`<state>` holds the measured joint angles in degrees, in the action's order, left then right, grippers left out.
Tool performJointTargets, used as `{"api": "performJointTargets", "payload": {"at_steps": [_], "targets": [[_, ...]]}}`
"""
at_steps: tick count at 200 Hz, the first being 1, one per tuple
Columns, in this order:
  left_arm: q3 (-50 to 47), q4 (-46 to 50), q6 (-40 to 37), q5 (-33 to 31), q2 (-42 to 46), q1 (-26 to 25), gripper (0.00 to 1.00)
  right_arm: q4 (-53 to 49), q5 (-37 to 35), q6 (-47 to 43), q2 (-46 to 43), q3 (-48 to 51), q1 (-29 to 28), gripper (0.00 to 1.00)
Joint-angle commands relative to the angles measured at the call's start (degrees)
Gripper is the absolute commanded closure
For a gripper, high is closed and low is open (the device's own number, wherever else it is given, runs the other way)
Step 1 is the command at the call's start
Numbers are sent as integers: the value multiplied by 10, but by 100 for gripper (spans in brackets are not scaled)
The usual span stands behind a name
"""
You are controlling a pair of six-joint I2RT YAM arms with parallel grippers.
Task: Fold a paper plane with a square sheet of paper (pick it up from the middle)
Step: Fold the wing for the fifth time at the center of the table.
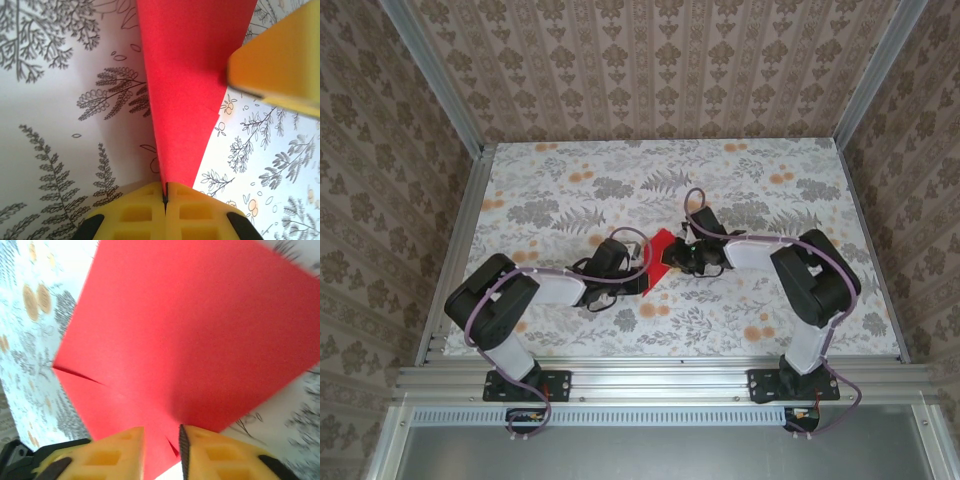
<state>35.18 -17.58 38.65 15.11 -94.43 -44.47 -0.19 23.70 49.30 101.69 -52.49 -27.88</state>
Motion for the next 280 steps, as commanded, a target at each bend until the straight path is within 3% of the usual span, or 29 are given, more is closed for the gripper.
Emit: {"api": "performJointTargets", "payload": {"at_steps": [1,37,81,163,206,261,280], "targets": [[20,67,-95,-54,12,-14,94,-19,-10,24,-58,5,6,66],[27,85,-166,-102,13,-31,94,-20,-4,84,-77,9,6,57],[32,92,-233,-147,3,-52,95,-32,18,122,-41,-32,6,50],[45,106,-275,-211,-17,-86,96,-106,47,138,46,-125,-4,43],[59,126,-277,-246,-25,-100,97,-182,27,107,61,-156,-9,50],[67,135,-275,-265,-26,-110,97,-239,-8,86,61,-178,-15,65],[68,137,-274,-270,-26,-114,97,-241,-9,84,61,-181,-17,75]]}}
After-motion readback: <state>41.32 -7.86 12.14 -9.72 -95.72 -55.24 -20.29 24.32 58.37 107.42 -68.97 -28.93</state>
